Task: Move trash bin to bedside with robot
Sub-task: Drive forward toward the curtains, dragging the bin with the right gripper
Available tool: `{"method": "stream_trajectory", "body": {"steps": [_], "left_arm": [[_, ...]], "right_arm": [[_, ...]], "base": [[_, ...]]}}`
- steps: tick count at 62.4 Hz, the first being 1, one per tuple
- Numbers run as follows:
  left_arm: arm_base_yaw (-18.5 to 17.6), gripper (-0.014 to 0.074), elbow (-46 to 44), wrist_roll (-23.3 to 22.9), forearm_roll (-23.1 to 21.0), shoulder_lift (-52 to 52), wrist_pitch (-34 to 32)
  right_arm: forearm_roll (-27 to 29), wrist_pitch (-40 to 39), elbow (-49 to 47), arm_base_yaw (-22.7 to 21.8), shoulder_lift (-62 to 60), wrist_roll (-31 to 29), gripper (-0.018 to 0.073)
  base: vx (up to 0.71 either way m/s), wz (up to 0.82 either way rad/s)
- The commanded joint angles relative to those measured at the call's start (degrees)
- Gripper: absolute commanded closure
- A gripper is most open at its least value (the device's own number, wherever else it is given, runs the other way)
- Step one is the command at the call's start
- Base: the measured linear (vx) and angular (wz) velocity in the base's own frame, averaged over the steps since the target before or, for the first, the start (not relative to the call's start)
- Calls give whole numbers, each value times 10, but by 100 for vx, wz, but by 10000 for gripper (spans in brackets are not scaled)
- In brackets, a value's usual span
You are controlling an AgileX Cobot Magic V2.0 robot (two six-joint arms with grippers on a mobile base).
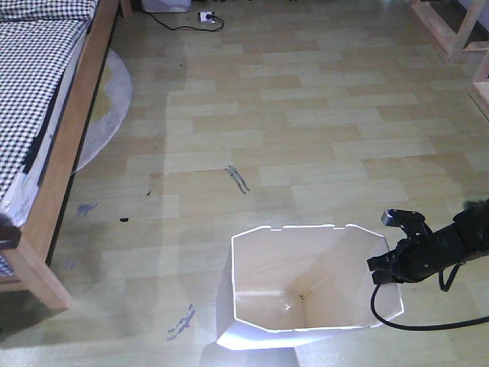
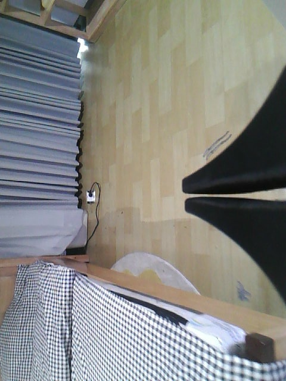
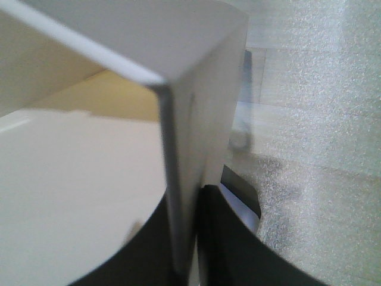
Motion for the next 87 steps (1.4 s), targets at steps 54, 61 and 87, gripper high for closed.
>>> {"method": "stream_trajectory", "body": {"steps": [54,61,87], "left_arm": [[0,602,11,-3,-3,-8,-40],[0,602,11,-3,-3,-8,-40],[0,602,11,-3,-3,-8,-40]], "right_arm": [[22,112,-5,-2,-44,-1,564],[22,112,-5,-2,-44,-1,564],[22,112,-5,-2,-44,-1,564]], "base": [[29,-5],[27,11],[25,9]]}}
